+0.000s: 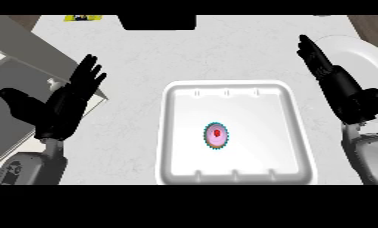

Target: Pick the cupcake from the tray and place it in the plate

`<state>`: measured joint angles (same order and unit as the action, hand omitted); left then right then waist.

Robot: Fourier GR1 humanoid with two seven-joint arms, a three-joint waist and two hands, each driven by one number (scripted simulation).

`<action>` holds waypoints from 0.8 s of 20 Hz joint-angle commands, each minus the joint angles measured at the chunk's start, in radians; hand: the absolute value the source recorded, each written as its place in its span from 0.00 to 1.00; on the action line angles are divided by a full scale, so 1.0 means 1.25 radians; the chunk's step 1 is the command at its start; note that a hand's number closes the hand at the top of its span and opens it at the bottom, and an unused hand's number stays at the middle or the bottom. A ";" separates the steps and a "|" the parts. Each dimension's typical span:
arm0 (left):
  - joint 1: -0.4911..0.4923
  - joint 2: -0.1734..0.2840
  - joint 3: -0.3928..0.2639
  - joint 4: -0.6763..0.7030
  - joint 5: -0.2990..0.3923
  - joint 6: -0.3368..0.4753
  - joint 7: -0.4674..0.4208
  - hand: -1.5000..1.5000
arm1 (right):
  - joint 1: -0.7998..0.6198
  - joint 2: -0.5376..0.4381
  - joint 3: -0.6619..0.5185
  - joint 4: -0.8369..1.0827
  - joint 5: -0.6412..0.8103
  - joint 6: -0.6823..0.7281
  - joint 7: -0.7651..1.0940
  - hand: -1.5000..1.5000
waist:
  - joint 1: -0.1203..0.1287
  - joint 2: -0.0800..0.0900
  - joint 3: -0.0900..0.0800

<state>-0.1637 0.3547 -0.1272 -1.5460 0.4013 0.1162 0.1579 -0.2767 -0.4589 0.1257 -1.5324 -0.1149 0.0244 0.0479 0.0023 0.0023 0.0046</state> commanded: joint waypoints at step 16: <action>0.160 -0.064 -0.077 0.094 -0.084 0.069 0.006 0.50 | 0.363 0.225 -0.018 -0.405 0.492 -0.694 0.154 0.00 | -0.037 -0.010 -0.006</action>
<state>0.0251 0.2977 -0.2007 -1.4507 0.3167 0.2007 0.1850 0.0376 -0.2821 0.0132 -1.8668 0.3539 -0.7138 0.2201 -0.0604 -0.0133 -0.0036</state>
